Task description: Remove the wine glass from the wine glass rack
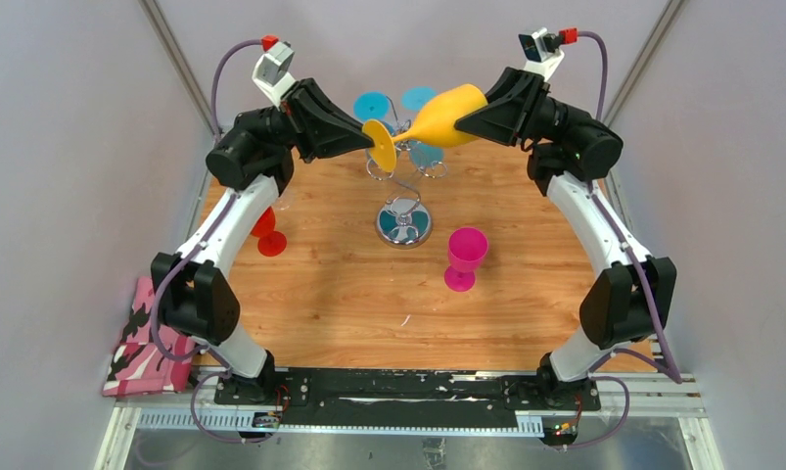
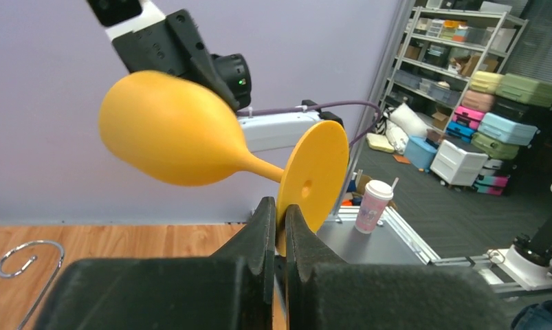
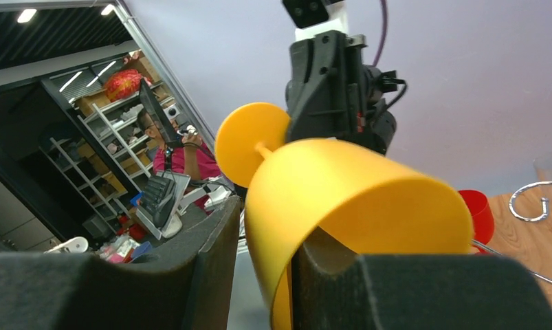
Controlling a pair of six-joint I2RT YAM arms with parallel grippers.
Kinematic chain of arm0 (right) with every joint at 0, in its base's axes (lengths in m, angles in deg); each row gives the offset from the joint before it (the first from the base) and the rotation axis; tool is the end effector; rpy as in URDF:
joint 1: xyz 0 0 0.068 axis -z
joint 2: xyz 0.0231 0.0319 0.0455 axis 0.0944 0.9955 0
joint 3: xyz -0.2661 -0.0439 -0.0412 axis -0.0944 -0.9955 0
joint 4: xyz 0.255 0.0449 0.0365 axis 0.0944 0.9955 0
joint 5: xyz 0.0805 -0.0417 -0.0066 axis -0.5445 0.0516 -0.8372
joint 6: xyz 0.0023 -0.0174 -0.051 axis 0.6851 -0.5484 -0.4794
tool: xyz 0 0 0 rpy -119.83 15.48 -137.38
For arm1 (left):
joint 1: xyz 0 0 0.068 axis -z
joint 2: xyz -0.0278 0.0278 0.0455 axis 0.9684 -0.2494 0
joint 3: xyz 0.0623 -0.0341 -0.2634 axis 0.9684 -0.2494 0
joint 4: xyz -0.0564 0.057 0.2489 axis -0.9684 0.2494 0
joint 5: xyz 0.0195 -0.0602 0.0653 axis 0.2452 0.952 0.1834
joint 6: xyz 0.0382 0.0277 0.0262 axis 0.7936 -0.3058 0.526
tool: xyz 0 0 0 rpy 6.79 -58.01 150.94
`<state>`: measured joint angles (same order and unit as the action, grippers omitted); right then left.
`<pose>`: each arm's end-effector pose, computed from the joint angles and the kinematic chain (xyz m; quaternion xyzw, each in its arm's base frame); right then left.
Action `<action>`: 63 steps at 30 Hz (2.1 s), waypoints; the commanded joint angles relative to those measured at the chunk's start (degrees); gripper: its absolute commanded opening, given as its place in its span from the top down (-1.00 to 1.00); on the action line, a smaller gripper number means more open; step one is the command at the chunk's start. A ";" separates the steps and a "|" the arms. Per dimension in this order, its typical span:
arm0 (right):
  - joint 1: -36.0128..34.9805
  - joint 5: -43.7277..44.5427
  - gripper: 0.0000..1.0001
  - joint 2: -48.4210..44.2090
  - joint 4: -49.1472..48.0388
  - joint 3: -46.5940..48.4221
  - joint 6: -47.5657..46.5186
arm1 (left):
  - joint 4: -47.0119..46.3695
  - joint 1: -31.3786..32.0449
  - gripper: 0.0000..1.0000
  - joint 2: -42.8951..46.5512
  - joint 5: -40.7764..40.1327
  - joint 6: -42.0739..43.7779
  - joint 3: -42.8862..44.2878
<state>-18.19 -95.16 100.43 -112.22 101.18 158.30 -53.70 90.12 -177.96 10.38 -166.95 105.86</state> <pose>0.2771 0.0962 0.5040 -0.3304 0.4402 0.7334 0.3990 0.2719 -0.1048 0.5012 0.3945 0.3989 -0.6922 0.4540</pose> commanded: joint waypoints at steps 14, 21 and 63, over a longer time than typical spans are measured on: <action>-0.85 -1.41 1.00 -7.57 -3.28 -6.49 -2.38 | -3.32 -2.56 0.69 -5.53 0.33 0.72 5.50; 7.60 -3.37 1.00 -18.72 16.79 -11.46 -17.93 | -1.40 -11.02 0.14 -4.12 -7.03 -2.68 8.06; 9.39 71.82 1.00 10.61 126.21 5.51 -96.09 | 128.34 0.64 1.00 2.25 -74.94 74.23 22.96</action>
<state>-9.75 -27.03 106.02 15.98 103.04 63.15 78.62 90.43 -177.54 -65.53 -93.90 130.38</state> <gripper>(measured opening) 0.036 0.010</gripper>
